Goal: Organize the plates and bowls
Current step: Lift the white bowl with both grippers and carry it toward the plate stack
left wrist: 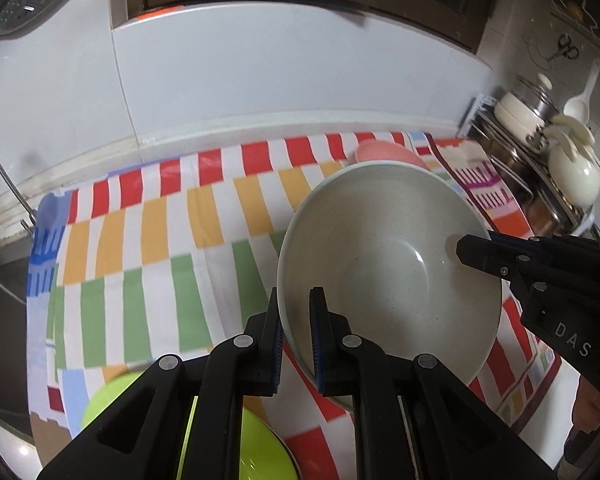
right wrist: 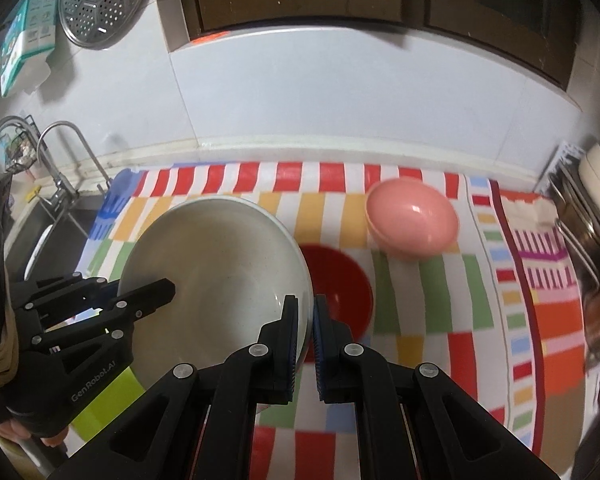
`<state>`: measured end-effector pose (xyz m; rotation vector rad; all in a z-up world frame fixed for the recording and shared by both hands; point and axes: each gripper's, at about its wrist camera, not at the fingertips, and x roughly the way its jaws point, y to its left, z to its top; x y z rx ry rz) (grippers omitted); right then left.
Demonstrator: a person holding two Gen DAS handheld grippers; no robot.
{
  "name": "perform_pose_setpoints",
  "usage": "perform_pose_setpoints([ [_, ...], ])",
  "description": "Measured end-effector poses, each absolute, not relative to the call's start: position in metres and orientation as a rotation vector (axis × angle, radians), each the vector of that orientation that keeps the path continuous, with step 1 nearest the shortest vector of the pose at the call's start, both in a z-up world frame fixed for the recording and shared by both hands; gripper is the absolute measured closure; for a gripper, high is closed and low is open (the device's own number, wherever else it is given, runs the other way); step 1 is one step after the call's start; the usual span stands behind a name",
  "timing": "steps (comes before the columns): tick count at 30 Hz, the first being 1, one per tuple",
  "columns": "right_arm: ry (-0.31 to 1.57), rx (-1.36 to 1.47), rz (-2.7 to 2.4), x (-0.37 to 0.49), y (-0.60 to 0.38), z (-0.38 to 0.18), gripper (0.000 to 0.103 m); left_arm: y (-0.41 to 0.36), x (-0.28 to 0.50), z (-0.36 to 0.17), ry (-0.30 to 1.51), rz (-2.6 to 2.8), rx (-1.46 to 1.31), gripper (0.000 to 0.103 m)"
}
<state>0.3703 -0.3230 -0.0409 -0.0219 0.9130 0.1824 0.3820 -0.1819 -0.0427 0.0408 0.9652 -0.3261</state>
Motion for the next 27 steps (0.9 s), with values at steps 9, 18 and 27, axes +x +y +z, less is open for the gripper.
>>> perform_pose_setpoints([
  [9, 0.976, 0.013, 0.155, 0.338, -0.345, -0.061, 0.094, -0.202, 0.350, -0.067, 1.031, -0.364, 0.051, 0.089],
  [18, 1.075, 0.053, 0.138, 0.321, -0.364, -0.097, 0.094, -0.218, 0.332, -0.102, 1.135, -0.387, 0.062, 0.089],
  [27, 1.154, 0.074, 0.132, 0.312, -0.370, -0.123, 0.094, -0.224, 0.322, -0.123, 1.205, -0.399, 0.063, 0.089],
])
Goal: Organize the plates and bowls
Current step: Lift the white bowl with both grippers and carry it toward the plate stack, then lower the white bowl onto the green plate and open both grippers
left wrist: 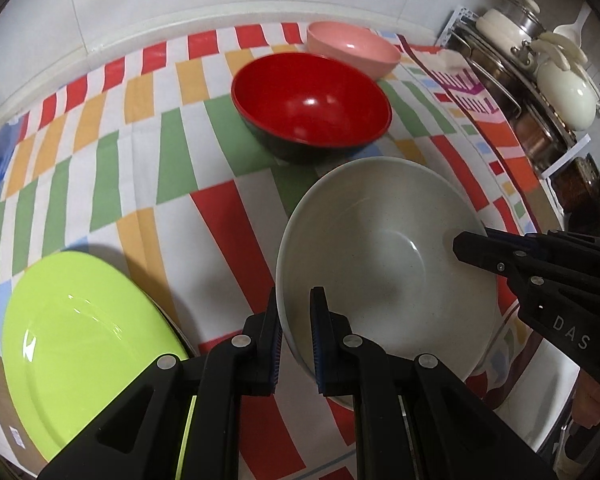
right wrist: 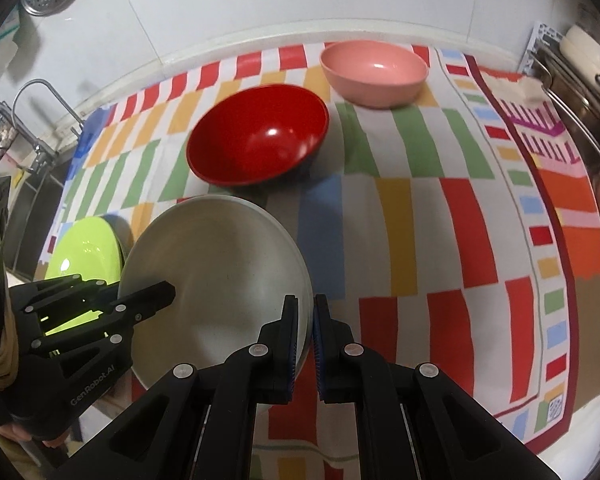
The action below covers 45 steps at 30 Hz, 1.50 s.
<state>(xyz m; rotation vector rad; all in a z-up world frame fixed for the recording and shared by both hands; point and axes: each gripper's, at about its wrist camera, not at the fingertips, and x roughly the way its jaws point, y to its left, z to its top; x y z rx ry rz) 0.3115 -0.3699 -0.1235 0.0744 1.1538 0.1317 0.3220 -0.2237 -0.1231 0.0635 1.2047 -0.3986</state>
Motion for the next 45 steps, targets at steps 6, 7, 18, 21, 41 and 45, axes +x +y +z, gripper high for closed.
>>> perform_pose_setpoints([
  [6, 1.190, 0.078, 0.130, 0.307, -0.372, -0.133, 0.094, -0.226, 0.320, -0.132, 1.238, -0.405, 0.062, 0.089],
  [7, 1.195, 0.078, 0.130, 0.307, -0.372, -0.134, 0.094, -0.227, 0.319, -0.133, 1.241, -0.405, 0.064, 0.089],
  [18, 1.221, 0.096, 0.124, 0.308, -0.373, -0.143, 0.094, -0.228, 0.320, -0.142, 1.270, -0.409, 0.057, 0.088],
  [21, 1.221, 0.100, 0.123, 0.308, -0.374, -0.144, 0.094, -0.228, 0.320, -0.143, 1.271, -0.415, 0.054, 0.085],
  [41, 1.053, 0.090, 0.073, 0.307, -0.380, -0.110, 0.076, -0.223, 0.331, -0.093, 1.068, -0.389, 0.127, 0.052],
  [45, 0.983, 0.075, 0.035, 0.312, -0.383, -0.097, 0.067, -0.224, 0.343, -0.077, 1.010, -0.384, 0.142, 0.047],
])
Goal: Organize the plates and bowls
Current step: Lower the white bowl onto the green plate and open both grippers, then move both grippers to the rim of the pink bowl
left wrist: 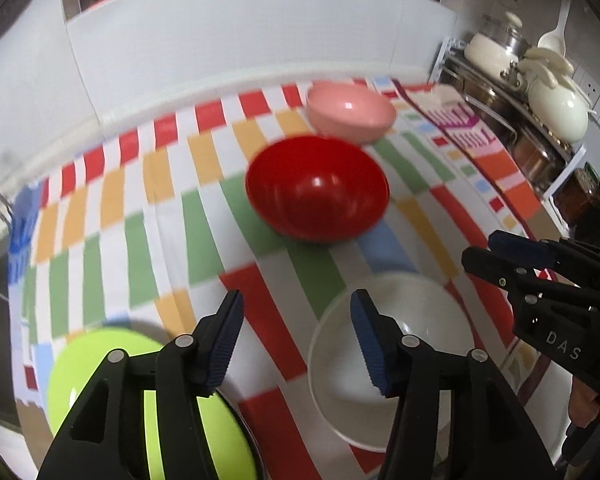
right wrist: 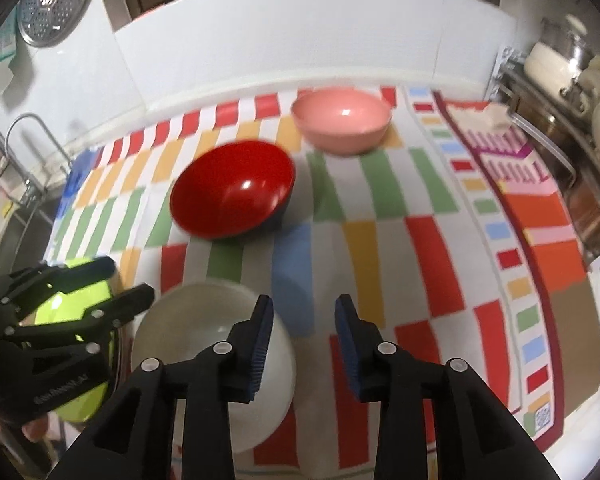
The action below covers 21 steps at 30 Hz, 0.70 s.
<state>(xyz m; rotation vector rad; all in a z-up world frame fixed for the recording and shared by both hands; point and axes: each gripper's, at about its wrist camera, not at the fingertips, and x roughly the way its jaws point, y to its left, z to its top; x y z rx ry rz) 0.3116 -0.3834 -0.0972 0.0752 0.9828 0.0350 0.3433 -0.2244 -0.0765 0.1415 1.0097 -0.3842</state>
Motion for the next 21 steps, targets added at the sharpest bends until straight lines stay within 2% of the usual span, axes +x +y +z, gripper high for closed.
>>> perform_pose_setpoints([
  [9, 0.847, 0.100, -0.025, 0.332, -0.396, -0.067, 0.046, -0.238, 0.378, -0.047, 0.910, -0.398, 0.203, 0.037],
  [21, 0.754, 0.111, -0.097, 0.376, -0.415, -0.041, 0.041, -0.254, 0.432, -0.016, 0.814, -0.394, 0.249, 0.025],
])
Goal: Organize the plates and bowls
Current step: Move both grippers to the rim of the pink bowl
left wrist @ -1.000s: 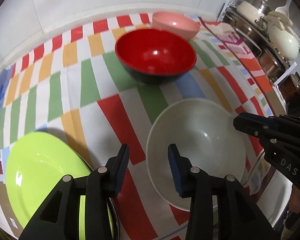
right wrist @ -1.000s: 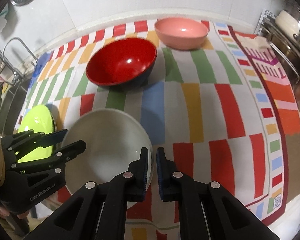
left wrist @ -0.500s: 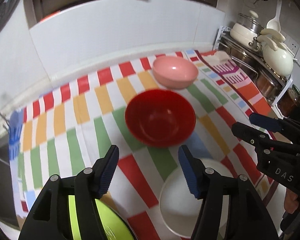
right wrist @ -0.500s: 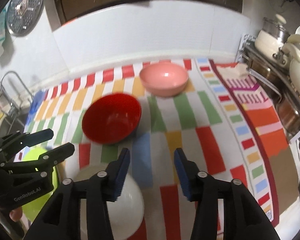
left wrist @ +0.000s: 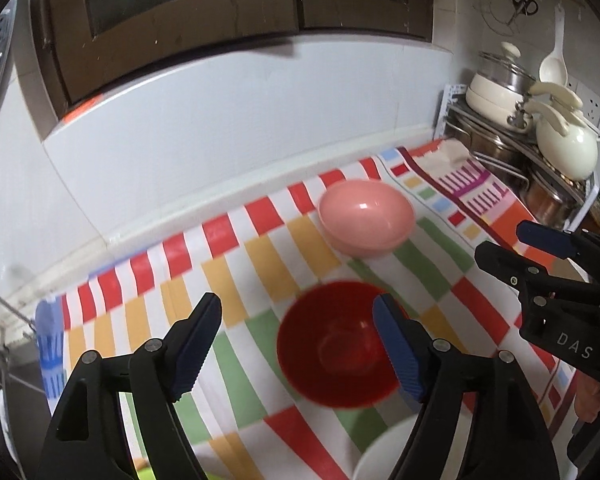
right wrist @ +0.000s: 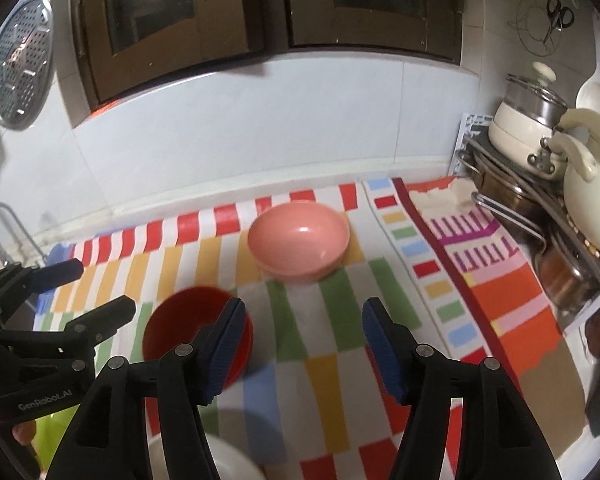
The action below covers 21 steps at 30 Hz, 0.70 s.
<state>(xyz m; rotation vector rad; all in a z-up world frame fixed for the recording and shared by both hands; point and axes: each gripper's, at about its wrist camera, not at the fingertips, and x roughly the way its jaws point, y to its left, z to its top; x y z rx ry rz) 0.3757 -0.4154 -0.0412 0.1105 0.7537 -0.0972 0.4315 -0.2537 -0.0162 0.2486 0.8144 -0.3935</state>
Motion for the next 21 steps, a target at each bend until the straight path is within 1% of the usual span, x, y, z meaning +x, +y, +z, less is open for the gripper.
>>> perform_pose_setpoints([
  [4, 0.744, 0.121, -0.104, 0.392, -0.423, -0.040, 0.041, -0.260, 0.450, -0.011, 0.794, -0.396, 0.252, 0.022],
  [10, 0.774, 0.160, -0.104, 0.423, -0.436, -0.048, 0.041, -0.271, 0.480, -0.013, 0.783, -0.401, 0.264, 0.022],
  [21, 0.813, 0.177, -0.147, 0.470, -0.458, -0.068, 0.041, -0.295, 0.539, -0.043, 0.818, -0.426, 0.281, 0.023],
])
